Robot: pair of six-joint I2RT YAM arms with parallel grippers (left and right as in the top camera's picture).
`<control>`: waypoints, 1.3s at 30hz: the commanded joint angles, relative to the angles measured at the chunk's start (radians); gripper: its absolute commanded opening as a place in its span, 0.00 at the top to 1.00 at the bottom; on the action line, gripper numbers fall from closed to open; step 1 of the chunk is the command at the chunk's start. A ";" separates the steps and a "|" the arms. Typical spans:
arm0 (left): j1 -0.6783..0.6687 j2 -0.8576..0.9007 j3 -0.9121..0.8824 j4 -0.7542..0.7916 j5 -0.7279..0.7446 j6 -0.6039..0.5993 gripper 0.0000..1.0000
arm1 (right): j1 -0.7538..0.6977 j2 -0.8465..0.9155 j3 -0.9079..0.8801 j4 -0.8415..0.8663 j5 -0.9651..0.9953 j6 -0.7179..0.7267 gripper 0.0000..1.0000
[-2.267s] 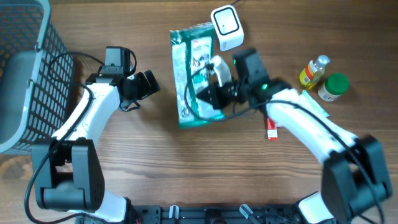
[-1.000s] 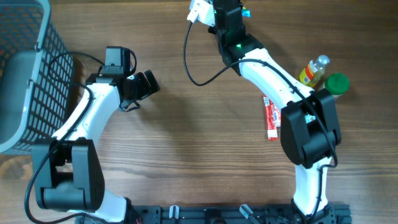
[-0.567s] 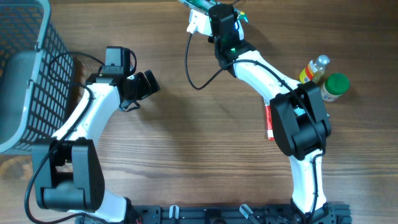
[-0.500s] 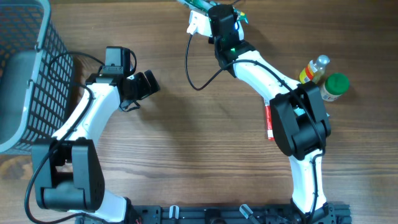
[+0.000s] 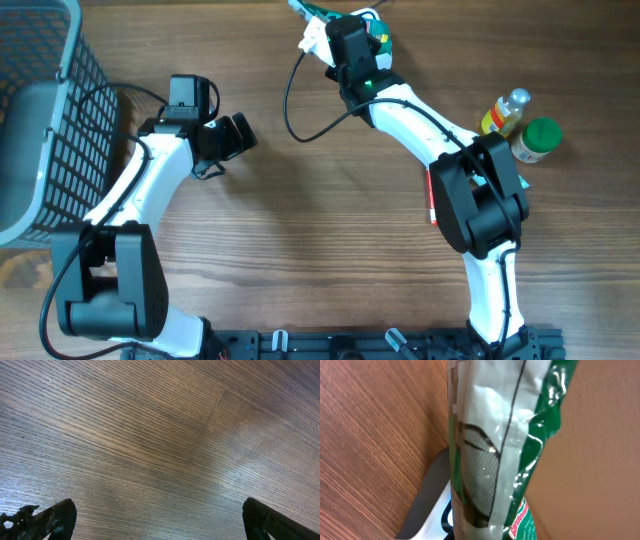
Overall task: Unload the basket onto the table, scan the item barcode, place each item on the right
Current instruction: 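Raise the green gloves pack up to the white scanner, then lower the gloves pack onto the table center and release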
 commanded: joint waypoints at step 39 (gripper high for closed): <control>0.004 -0.001 -0.006 0.003 -0.010 0.005 0.00 | 0.002 -0.396 -0.370 -0.678 -0.390 0.803 0.00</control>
